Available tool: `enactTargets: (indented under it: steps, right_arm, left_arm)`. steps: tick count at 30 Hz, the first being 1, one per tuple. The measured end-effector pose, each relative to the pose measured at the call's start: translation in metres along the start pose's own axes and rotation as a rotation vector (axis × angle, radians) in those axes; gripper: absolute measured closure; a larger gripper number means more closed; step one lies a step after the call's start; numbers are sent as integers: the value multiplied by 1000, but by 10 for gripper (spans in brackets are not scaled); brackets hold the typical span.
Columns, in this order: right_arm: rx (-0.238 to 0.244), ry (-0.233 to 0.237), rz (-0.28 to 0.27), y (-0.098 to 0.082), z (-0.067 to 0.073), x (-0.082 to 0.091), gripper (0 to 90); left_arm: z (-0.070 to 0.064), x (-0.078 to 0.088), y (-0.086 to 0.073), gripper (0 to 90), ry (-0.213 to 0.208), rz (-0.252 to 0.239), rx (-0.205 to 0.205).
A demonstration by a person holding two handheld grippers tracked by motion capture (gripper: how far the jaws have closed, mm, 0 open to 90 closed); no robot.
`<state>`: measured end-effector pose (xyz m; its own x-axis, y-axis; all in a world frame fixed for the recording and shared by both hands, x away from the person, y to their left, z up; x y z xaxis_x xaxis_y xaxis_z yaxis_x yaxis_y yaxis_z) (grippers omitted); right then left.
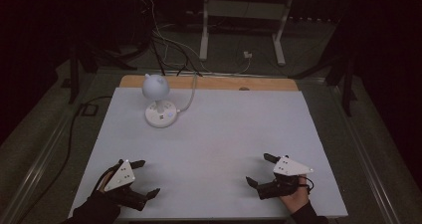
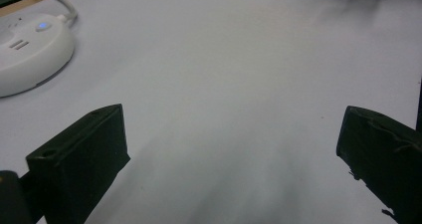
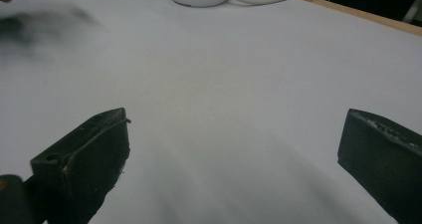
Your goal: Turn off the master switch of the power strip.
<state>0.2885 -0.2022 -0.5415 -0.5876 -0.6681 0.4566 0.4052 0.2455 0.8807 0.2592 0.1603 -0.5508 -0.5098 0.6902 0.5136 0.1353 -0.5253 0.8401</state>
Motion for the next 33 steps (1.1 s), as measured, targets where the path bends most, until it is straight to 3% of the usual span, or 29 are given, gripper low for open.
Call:
enactTargets:
  steps: [15,17,19,22,26,33]
  right_arm:
    - [40,-36,15,-3,-3,-1,0]
    - [50,-35,7,-1,-1,0,0]
    - [53,-34,7,-1,0,0,0]
    - [42,-16,-12,3,5,2,0]
    - [30,-11,-20,4,4,2,0]
    - [38,-20,-22,5,4,3,0]
  left_arm:
    - [-3,-2,0,3,-19,8,-15]
    - [-4,-1,1,3,-27,6,-13]
    - [-4,-1,1,3,-9,9,-29]
    - [-1,2,4,3,-7,-11,-14]
    - [-2,1,1,3,-21,16,-17]
    - [-8,0,6,3,-57,17,-22]
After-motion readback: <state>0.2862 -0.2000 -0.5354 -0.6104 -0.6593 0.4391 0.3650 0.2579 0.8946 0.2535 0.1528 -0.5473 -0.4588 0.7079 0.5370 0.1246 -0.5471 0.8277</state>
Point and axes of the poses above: each handheld gripper's, and its own axes: x roughly backward along the jaws, y roughly out of its top, z roughly to its left, the point moved 8 cm from there along -x, roughly forward along the jaws, and after that the axes turned 9 degrees about -x, right-handed, at the moved point
